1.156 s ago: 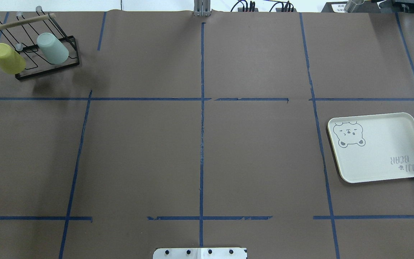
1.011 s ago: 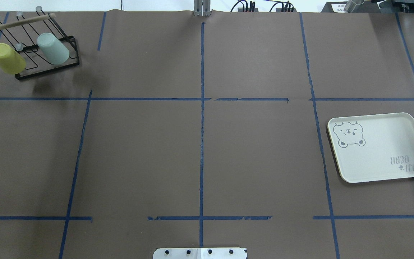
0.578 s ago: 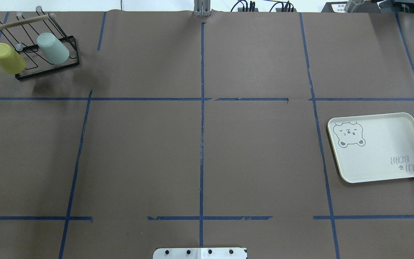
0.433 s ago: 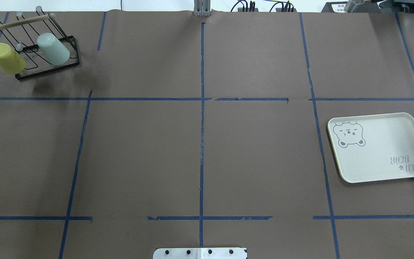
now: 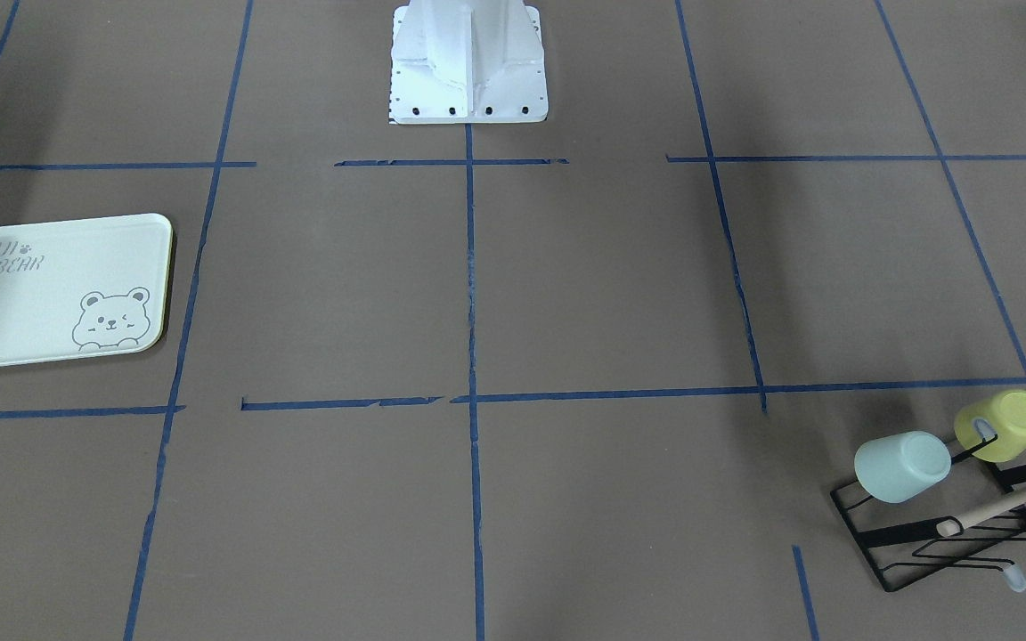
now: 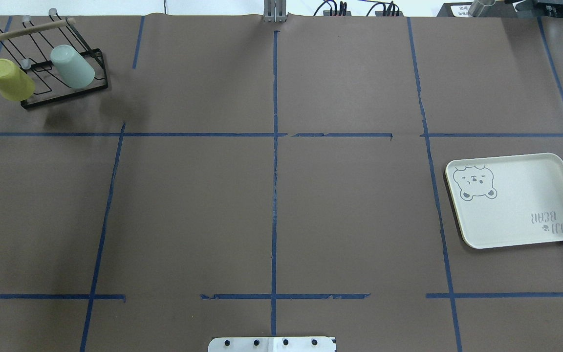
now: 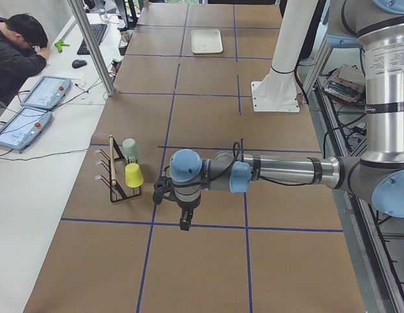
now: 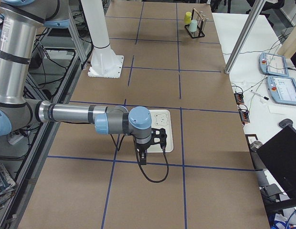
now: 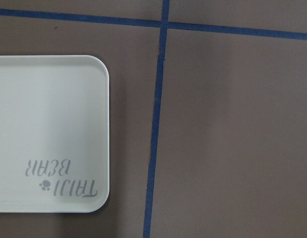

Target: Left arm grabs green cup and hands to right arm on tray

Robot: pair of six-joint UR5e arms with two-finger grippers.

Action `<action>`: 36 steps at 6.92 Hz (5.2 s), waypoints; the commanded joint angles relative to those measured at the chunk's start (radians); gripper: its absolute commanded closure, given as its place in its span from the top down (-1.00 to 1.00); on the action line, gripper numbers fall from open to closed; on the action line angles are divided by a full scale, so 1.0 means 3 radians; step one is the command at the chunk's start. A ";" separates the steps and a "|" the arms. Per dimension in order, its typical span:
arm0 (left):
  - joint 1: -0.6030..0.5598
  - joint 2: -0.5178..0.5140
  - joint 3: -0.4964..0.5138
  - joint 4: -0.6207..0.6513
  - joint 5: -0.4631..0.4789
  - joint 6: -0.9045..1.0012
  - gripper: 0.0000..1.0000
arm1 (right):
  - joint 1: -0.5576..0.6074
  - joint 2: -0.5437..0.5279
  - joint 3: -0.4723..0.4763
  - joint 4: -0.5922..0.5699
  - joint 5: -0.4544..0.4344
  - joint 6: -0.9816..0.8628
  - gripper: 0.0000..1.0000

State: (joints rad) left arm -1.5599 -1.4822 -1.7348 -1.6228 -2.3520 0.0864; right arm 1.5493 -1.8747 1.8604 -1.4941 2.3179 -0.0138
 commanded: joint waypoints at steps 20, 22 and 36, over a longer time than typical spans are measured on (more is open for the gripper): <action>0.2188 -0.1297 0.0700 -0.2112 0.3351 -0.4021 1.00 | 0.0000 0.0037 -0.0030 0.0005 0.0000 0.0000 1.00; 0.2188 -0.1323 0.0802 -0.2123 0.3361 -0.4021 1.00 | 0.0000 0.0037 -0.0025 0.0000 0.0000 0.0000 1.00; 0.2275 -0.1563 0.1314 -0.2337 0.3504 -0.4021 1.00 | 0.0000 0.0021 -0.0025 0.0005 0.0005 0.0000 1.00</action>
State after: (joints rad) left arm -0.8774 -1.9511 -1.3424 -2.3239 -1.3012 -1.1203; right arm 1.5493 -1.8668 1.8530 -1.4926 2.3182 -0.0138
